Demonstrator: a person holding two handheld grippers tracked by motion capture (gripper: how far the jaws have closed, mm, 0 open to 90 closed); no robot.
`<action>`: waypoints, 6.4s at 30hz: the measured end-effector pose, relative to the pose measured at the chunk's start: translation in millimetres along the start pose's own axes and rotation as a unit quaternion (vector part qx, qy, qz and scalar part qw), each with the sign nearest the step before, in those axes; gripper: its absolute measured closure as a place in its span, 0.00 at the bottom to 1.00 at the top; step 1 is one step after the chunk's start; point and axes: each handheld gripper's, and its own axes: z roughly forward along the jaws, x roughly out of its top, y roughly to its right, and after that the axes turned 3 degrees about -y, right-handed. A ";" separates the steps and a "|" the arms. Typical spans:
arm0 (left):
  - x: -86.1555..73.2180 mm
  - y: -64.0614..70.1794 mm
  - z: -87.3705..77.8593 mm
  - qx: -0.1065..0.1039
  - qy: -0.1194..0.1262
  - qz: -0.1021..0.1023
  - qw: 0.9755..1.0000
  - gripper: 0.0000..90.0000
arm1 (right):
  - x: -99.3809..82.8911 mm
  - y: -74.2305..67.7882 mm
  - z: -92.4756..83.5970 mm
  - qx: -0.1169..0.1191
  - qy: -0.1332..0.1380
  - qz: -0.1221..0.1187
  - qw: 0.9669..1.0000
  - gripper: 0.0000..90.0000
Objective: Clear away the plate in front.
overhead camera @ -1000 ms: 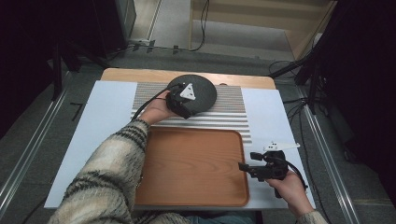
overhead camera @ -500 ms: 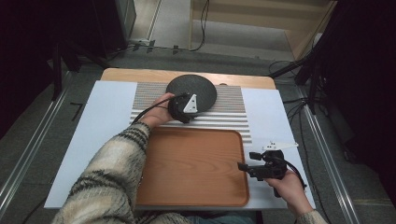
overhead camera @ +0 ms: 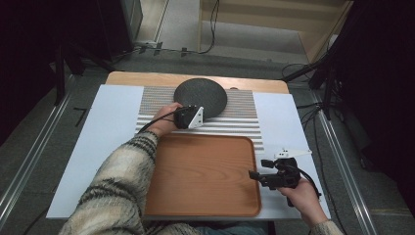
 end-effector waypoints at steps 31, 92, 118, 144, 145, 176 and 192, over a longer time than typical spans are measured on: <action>36.9 23.4 -32.2 0.147 -0.048 0.135 0.979 0.97 | 0.5 1.6 1.0 -0.009 -0.002 -0.001 1.000 0.24; 63.3 110.6 -161.2 0.111 0.036 0.109 0.987 0.95 | 17.1 6.8 8.5 -0.008 0.005 0.000 1.000 0.24; 67.6 142.5 -178.5 0.090 0.071 0.161 0.980 0.95 | 17.7 7.1 9.2 -0.009 0.004 0.001 1.000 0.24; 64.1 168.5 -183.6 0.012 0.095 0.192 0.977 0.96 | 18.1 6.3 10.1 -0.009 0.001 -0.002 1.000 0.24; 63.9 167.1 -183.6 0.009 0.097 0.189 0.977 0.96 | 18.0 6.1 10.2 -0.009 0.001 -0.002 1.000 0.24; 52.2 156.7 -163.1 -0.077 0.074 0.090 0.990 0.48 | 17.6 4.6 11.1 -0.009 -0.007 -0.006 1.000 0.24; 47.6 134.2 -166.6 -0.156 0.064 -0.042 0.985 0.24 | 17.7 4.5 11.1 -0.009 -0.006 -0.007 1.000 0.24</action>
